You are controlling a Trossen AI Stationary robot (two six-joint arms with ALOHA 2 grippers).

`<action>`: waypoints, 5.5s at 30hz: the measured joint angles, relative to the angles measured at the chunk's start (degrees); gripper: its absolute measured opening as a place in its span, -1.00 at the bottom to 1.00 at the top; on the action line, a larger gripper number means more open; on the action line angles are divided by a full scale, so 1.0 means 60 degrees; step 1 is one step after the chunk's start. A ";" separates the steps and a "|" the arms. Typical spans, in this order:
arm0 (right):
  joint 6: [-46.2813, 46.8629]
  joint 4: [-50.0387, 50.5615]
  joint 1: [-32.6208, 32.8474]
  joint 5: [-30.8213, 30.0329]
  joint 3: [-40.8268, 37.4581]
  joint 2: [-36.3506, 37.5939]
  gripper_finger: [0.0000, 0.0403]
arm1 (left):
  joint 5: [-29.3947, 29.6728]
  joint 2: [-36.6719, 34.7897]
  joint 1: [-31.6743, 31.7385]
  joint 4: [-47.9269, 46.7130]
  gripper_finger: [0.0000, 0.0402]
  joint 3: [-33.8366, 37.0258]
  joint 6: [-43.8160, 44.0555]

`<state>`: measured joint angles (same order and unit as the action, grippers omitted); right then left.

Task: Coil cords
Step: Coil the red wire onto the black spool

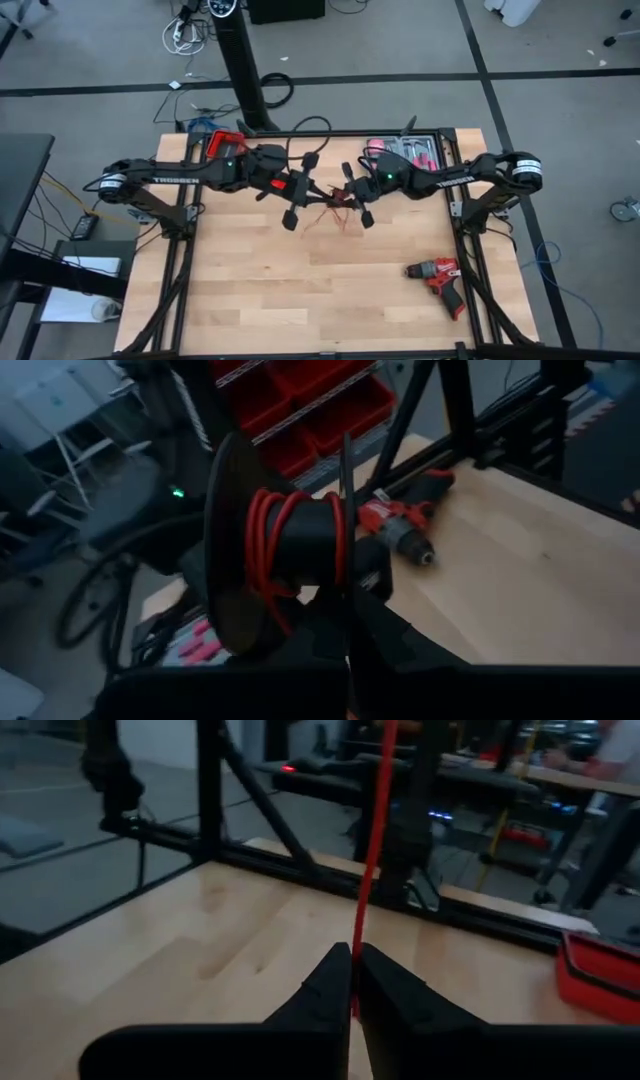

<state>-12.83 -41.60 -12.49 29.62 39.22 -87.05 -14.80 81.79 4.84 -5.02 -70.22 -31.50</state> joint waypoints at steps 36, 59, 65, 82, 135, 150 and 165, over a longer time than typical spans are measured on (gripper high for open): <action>0.0945 0.0170 -0.0396 -0.1556 -0.0644 0.0263 -0.81 | 0.0700 -0.0162 0.0004 0.1645 -1.00 0.0000 0.0007; -0.1641 0.0320 0.1110 -0.3794 -0.0644 0.1008 -0.54 | 0.2611 -0.0158 0.0004 0.1249 -1.00 0.0000 0.0031; -0.0164 -0.0245 0.1114 -0.4757 -0.0644 0.0940 -0.54 | 0.2611 -0.0155 0.0004 0.1477 -1.00 0.0000 0.0036; -0.2955 -0.0383 0.1512 -0.6261 -0.0630 0.0940 -0.56 | 0.2621 -0.0144 0.0004 0.1788 -1.00 0.0000 0.0104; -0.3639 0.6604 0.1217 -0.8554 -0.0123 0.4386 -1.00 | 0.3262 -0.0764 0.0463 -0.1156 -1.00 0.0004 0.2271; -0.4462 0.5853 0.1461 -0.7833 -0.0123 0.4968 -1.00 | 0.3248 -0.0997 0.0474 -0.2087 -1.00 0.0364 0.3086; -0.5887 0.3462 0.1261 -0.5740 -0.0123 0.4565 -1.00 | 0.1560 -0.0882 0.0525 -0.1005 -1.00 0.1933 0.3936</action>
<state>-48.15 -20.83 -4.92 -4.82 38.48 -59.66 -5.44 76.50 7.99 -11.05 -58.62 -7.88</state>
